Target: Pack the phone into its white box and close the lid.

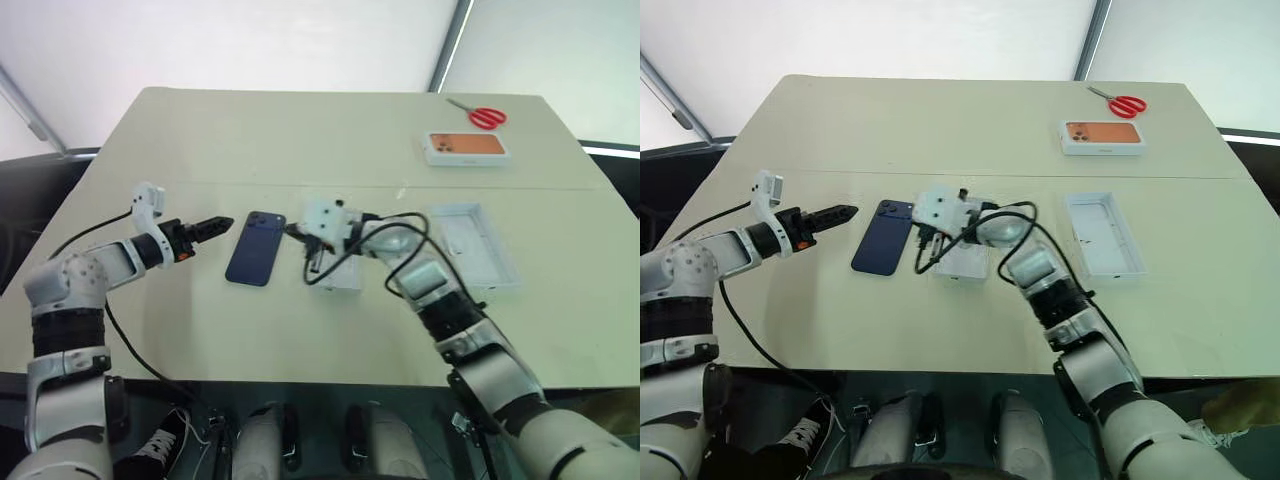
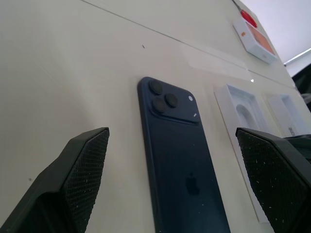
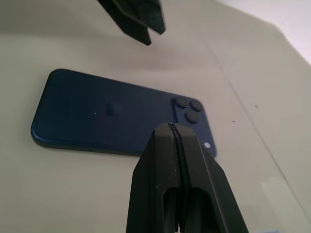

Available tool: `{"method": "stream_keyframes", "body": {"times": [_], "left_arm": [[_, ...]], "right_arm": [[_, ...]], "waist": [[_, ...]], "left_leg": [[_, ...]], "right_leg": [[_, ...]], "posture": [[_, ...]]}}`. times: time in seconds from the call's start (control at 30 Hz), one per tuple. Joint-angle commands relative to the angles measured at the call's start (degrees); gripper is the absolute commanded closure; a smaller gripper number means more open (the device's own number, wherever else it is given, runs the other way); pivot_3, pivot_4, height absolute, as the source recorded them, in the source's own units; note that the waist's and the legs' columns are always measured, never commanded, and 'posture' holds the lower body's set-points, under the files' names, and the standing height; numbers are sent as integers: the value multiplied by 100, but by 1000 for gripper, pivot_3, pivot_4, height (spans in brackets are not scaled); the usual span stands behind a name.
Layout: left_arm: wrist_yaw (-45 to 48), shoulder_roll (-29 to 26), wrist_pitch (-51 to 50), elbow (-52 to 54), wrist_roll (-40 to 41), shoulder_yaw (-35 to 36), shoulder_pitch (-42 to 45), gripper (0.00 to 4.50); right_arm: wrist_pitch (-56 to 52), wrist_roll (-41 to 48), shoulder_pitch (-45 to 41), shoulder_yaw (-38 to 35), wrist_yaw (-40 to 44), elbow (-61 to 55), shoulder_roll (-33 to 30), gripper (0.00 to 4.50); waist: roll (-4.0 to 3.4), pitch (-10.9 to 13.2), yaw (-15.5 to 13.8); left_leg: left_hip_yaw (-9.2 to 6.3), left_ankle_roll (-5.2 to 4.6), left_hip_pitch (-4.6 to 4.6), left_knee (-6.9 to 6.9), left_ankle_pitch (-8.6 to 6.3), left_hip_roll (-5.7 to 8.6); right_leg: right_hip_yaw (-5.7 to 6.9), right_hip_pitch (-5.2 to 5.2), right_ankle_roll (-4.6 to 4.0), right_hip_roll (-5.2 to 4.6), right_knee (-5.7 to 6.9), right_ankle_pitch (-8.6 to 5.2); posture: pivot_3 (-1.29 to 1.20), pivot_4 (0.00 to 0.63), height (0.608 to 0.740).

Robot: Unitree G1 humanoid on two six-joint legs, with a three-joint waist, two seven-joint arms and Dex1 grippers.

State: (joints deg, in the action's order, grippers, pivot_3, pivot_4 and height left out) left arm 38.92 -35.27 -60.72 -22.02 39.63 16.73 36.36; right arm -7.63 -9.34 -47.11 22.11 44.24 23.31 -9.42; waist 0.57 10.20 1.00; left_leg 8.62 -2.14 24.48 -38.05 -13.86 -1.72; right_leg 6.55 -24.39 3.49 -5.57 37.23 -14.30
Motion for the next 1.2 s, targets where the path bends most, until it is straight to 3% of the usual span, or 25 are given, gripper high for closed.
{"method": "stream_keyframes", "body": {"times": [0.03,0.13,0.33,0.57,1.0,1.2], "left_arm": [[305,-35,72,-335,-224,-292,104,90],[600,5,67,-432,-329,-570,93,90],[851,105,217,-619,-673,-953,132,90],[1043,312,95,-776,-863,-1176,174,90],[695,996,-1065,-855,-455,-463,491,90],[230,974,-1094,-854,-869,-559,728,90]], "right_arm": [[-257,-241,-353,156,-65,225,105,4475],[-513,-332,-528,370,258,509,128,4475],[-379,-804,-678,701,110,1086,132,4475],[-391,-757,-804,564,-106,1438,460,4475],[-209,-859,-820,470,-197,1517,368,4475],[-200,-847,-795,423,-216,1499,432,4475]], "waist": [[0,0,22],[0,-1,18],[0,-6,6],[-8,-22,10],[-9,-33,-32],[-8,-34,-39]], "left_leg": [[1,0,0,0,0,0],[2,0,0,0,1,0],[3,0,0,1,0,2],[3,16,-7,1,-8,1],[-3,15,-10,1,-8,11],[-9,16,-10,1,-9,15]], "right_leg": [[0,-1,0,1,1,0],[0,-3,0,1,4,0],[-1,-3,0,-2,3,0],[-1,2,-1,-3,6,0],[0,12,0,-10,5,0],[2,16,0,-13,5,0]], "posture": [[0,150,738],[0,150,738],[0,150,738],[0,150,738],[0,150,738],[0,150,738]]}}
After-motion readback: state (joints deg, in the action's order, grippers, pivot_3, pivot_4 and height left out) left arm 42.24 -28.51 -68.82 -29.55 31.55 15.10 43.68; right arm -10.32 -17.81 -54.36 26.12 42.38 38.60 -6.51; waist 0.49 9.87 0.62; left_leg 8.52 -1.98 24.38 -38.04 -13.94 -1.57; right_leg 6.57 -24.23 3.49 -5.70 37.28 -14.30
